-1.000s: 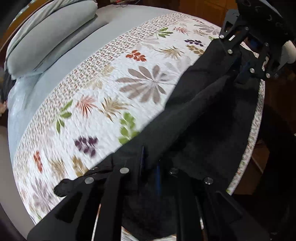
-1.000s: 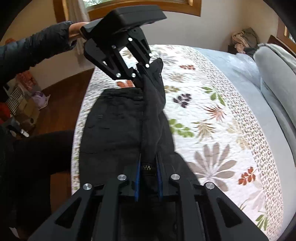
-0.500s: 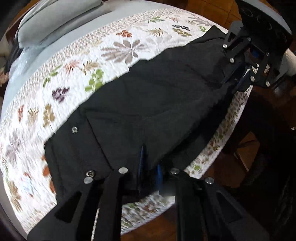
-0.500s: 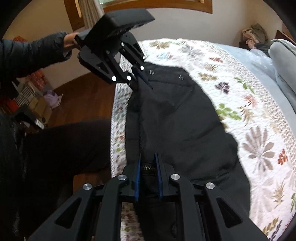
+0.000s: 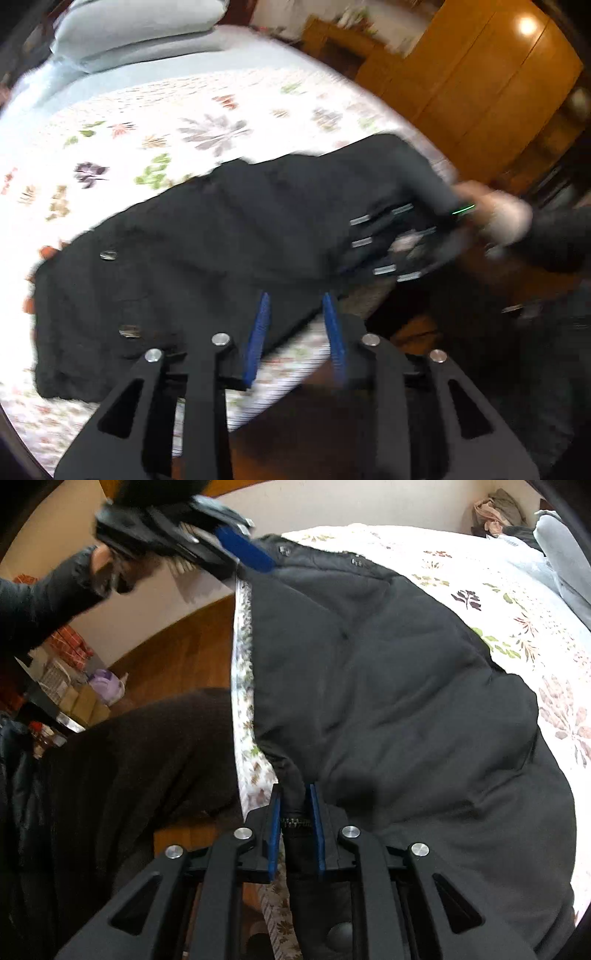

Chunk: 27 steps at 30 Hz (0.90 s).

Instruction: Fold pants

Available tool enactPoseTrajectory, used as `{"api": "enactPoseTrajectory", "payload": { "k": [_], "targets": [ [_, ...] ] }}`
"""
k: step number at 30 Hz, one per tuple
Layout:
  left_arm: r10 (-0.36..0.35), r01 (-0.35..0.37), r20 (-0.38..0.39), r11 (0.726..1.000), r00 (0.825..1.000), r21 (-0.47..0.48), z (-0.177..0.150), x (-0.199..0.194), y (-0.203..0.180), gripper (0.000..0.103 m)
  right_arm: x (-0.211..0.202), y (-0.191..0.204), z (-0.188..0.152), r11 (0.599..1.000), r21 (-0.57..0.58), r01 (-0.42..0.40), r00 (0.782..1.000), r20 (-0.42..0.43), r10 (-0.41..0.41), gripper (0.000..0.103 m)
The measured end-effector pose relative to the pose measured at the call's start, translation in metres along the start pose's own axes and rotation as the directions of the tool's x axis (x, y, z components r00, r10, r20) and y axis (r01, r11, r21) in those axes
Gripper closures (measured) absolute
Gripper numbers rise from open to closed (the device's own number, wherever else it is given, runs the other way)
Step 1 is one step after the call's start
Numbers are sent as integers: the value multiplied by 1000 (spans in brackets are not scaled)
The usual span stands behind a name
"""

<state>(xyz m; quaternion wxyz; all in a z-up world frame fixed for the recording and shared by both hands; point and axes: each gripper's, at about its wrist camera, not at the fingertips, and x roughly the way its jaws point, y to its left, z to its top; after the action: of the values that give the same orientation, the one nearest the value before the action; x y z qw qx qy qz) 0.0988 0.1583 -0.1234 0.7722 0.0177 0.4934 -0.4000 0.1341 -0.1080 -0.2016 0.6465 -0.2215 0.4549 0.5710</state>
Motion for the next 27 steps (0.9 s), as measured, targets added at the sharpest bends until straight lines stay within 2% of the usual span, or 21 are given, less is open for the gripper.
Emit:
{"api": "enactPoseTrajectory", "payload": {
  "k": [2, 4, 6, 7, 9, 12, 14, 16, 18, 20, 21, 22, 23, 24, 25, 27],
  "targets": [
    [31, -31, 23, 1000, 999, -3, -3, -17, -6, 65, 3, 1, -3, 1000, 3, -2, 1000, 1, 2, 87],
    [69, -68, 40, 997, 997, -21, -2, -26, -7, 53, 10, 2, -3, 1000, -2, 7, 1000, -12, -7, 85],
    [112, -110, 63, 993, 992, -36, 7, -20, -3, 40, 14, 3, -3, 1000, 3, -4, 1000, -23, 4, 77],
    [133, -130, 59, 990, 989, -48, 11, -11, 1, 40, 13, 3, -3, 1000, 16, 0, 1000, -14, 0, 76],
    [165, -163, 28, 985, 986, -49, 22, 19, 12, 40, 2, 5, -5, 998, 56, -8, 1000, 19, 7, 58],
    [162, -167, -59, 982, 985, -85, 26, 75, 32, 43, -30, 4, -13, 993, 118, 3, 995, 95, -14, 56],
    [159, -172, -120, 980, 980, -104, 24, 104, 43, 45, -67, -1, -34, 976, 216, 16, 984, 171, -54, 56],
    [174, -192, -148, 975, 974, -114, 20, 119, 48, 46, -106, -6, -69, 940, 340, 31, 967, 227, -114, 55],
    [189, -207, -146, 970, 971, -124, 19, 126, 51, 46, -142, -10, -113, 878, 479, 21, 949, 266, -168, 49],
    [191, -211, -136, 966, 972, -147, 19, 126, 53, 46, -180, -17, -177, 743, 669, -24, 920, 305, -245, 46],
    [201, -220, -130, 963, 971, -154, 20, 125, 51, 46, -194, -20, -212, 657, 749, -84, 901, 339, -271, 46],
    [209, -227, -123, 962, 970, -154, 21, 124, 48, 46, -202, -21, -236, 589, 798, -130, 882, 364, -299, 46],
    [227, -243, -117, 959, 967, -148, 21, 124, 43, 46, -209, -21, -268, 496, 847, -188, 854, 391, -344, 46],
    [247, -262, -115, 954, 962, -143, 19, 123, 38, 44, -212, -25, -287, 430, 873, -231, 834, 405, -375, 46],
    [279, -293, -115, 947, 953, -131, 19, 123, 33, 44, -211, -27, -314, 341, 893, -293, 807, 423, -413, 46],
    [319, -330, -114, 938, 941, -104, 17, 126, 22, 39, -205, -32, -349, 236, 896, -377, 763, 445, -468, 46]
  ]
}}
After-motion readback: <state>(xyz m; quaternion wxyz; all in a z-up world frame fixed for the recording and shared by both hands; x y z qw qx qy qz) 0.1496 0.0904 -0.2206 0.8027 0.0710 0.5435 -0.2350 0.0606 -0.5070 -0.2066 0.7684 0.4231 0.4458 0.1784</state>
